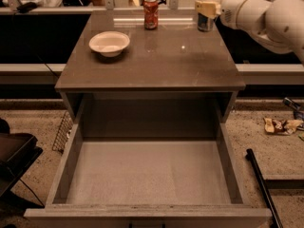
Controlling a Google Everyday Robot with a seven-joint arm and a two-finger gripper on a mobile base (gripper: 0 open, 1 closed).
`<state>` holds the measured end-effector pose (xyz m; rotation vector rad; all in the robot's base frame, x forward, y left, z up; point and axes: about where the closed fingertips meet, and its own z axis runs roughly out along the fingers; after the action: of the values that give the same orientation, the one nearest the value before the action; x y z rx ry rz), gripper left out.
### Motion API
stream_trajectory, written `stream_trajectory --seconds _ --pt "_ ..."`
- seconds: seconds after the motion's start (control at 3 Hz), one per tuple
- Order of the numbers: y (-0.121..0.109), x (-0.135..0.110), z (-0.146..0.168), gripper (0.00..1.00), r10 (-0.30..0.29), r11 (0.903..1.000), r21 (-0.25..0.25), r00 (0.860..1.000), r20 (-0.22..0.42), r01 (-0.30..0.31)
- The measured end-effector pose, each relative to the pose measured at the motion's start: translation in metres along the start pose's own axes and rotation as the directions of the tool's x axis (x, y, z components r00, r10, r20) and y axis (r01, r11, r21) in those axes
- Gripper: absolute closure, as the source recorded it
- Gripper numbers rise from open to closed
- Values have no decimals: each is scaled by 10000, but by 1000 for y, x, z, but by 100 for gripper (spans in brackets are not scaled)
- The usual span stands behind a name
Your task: Place redbull can into top drawer
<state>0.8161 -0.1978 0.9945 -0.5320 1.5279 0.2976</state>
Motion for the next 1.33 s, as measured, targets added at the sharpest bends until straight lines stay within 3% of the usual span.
stream_trajectory --seconds 0.33,0.67,1.0,1.33 --pt "32 -22 -60 100 -71 9999 -126 9995 317 75" --pt "96 0 -106 100 188 9923 -1226 9996 196 -163" --pt "150 15 -142 100 530 9642 -2609 9985 112 -482" --pt "205 22 -178 100 480 8900 -4533 9988 -119 -482"
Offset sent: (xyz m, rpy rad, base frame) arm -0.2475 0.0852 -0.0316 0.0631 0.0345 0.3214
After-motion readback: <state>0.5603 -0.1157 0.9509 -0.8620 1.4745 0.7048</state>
